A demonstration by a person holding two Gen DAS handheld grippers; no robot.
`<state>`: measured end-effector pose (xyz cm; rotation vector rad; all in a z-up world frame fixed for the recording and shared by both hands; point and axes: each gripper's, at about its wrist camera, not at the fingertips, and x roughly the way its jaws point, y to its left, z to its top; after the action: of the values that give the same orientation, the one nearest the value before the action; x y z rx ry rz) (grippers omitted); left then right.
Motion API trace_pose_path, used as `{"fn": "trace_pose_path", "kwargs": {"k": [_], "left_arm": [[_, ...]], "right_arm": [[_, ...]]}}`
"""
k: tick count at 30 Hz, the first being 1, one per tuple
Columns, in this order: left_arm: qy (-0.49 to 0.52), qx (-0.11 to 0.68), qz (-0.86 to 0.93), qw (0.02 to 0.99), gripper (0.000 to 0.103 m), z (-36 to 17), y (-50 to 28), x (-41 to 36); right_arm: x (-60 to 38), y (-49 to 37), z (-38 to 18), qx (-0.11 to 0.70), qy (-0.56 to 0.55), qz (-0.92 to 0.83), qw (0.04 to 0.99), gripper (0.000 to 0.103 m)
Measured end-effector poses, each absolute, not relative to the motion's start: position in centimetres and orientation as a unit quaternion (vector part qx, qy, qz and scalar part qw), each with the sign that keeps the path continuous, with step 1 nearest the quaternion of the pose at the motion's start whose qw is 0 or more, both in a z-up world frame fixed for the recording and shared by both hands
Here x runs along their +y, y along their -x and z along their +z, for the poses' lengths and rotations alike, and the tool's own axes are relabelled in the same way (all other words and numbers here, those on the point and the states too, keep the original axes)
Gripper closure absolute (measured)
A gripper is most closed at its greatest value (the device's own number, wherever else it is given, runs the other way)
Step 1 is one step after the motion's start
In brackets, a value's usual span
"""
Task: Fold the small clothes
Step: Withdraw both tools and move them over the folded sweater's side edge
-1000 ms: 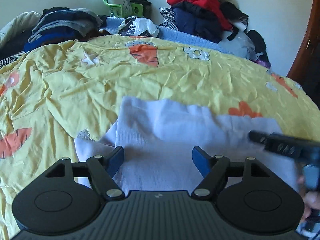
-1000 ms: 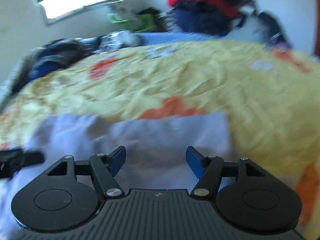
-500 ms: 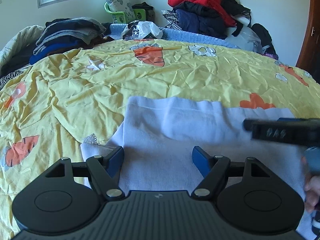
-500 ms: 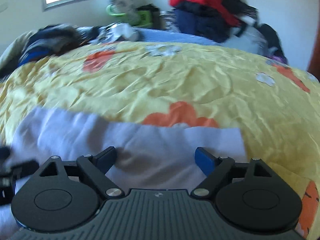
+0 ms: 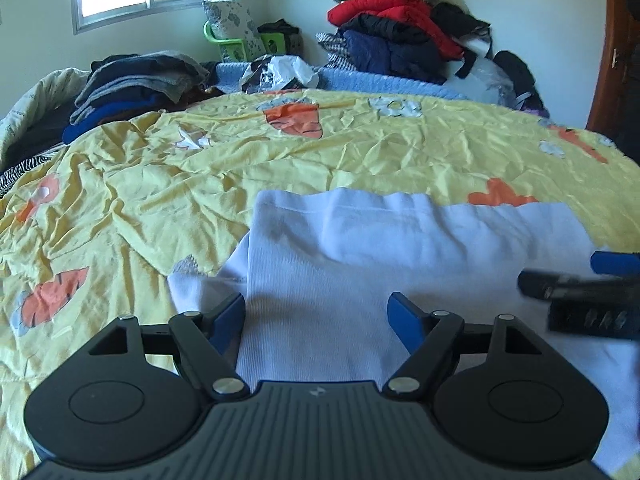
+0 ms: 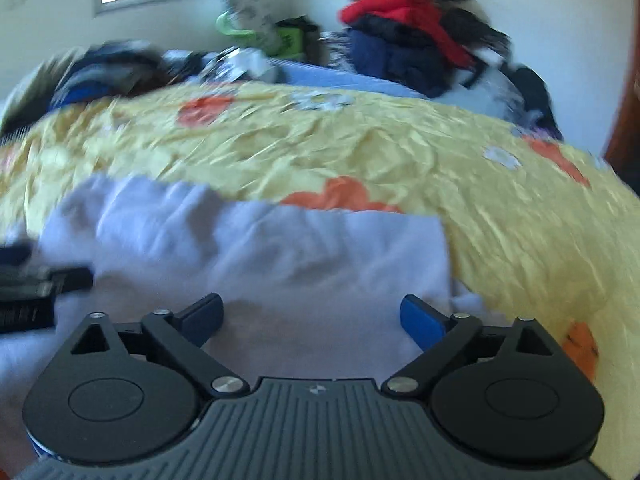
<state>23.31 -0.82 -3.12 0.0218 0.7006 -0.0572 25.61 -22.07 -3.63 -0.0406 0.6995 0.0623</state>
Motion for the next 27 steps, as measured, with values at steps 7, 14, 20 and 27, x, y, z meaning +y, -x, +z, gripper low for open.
{"fn": "trace_pose_path", "kwargs": {"k": [7,14,20,27], "left_arm": [[-0.016,0.344,-0.041,0.938,0.025,-3.9,-20.1,-0.5],[-0.049,0.332,-0.06,0.94,0.023,-4.0,-16.6,-0.4],[-0.011,0.328,-0.053,0.943,0.023,-2.7,-16.2,1.3],[0.015,0.331,-0.024,0.943,0.023,-2.0,-16.6,3.8]], "right_arm": [[-21.9,-21.2,-3.2,0.333,0.035,0.059,0.941,0.003],[-23.9,-18.8,-2.7,0.322,0.001,0.031,0.946,0.003],[-28.6,-17.3,0.4,0.282,-0.133,-0.073,0.947,0.002],[-21.2,-13.2,-0.5,0.294,-0.05,0.06,0.953,0.001]]}}
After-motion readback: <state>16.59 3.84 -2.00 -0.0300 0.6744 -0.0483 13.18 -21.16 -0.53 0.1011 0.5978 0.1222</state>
